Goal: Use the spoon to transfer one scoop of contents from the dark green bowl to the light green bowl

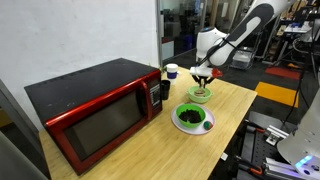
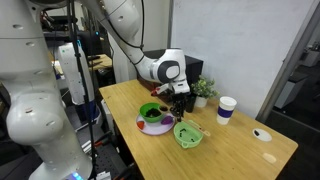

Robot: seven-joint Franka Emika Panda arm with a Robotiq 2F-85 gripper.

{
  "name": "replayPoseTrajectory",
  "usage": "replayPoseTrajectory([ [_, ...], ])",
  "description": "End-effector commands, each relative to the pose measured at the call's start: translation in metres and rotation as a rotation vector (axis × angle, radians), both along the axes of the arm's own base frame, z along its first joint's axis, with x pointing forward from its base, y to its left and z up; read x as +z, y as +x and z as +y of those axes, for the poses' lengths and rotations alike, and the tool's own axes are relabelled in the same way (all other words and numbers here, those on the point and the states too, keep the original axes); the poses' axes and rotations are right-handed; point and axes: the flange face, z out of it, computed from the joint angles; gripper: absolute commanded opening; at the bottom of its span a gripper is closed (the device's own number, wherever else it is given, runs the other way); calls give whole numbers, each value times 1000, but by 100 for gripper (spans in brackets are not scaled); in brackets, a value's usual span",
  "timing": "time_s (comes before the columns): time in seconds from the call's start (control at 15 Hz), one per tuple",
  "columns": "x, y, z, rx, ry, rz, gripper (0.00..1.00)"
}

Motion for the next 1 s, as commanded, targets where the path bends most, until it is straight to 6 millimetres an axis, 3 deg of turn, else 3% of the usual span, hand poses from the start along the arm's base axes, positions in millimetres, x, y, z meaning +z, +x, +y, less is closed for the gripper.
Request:
replayPoseTrajectory([
  [0.0,-6,8,-28,15,-36,22,6],
  [0.93,-29,34,-109,-46,-148,58,6],
])
